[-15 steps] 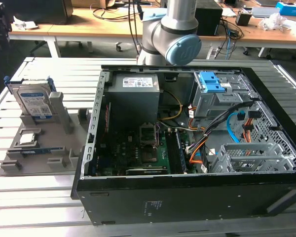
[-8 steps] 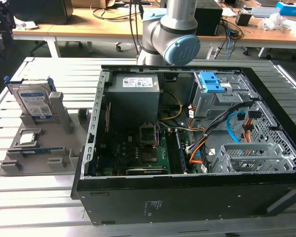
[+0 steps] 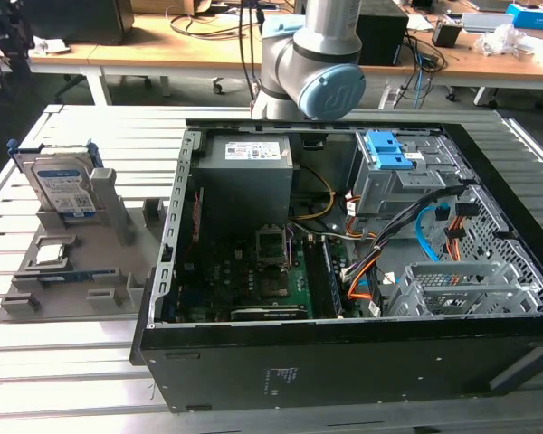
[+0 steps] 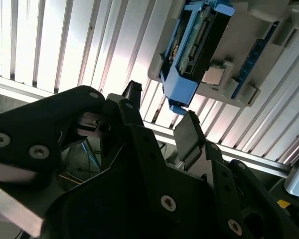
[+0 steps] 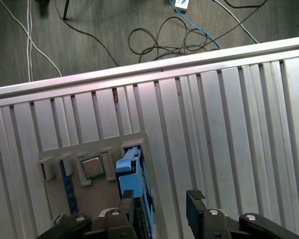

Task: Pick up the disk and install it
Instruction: 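Pick up the disk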

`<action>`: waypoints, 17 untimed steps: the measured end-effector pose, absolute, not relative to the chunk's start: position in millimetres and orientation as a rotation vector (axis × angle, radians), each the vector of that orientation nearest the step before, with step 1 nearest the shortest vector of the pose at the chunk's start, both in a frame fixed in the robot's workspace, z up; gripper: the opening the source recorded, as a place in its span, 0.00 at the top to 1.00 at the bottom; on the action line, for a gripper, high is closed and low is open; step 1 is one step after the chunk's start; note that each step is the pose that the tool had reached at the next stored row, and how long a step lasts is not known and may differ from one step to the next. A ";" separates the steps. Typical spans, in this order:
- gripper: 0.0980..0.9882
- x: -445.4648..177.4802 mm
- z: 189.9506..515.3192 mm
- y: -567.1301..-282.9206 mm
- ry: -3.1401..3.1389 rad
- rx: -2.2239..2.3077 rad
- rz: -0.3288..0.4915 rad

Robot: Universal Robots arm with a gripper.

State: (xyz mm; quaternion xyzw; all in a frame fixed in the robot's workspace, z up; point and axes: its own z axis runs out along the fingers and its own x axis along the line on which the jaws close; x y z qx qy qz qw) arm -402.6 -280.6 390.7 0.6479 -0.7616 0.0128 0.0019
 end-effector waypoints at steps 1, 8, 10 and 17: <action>0.50 -402.3 390.7 -278.7 -2.390 2.033 0.040; 0.50 -400.6 390.5 -270.2 -2.390 2.033 0.040; 0.50 -399.8 390.5 -267.5 -2.390 2.033 0.040; 0.50 -397.6 390.2 -258.2 -2.390 2.033 0.040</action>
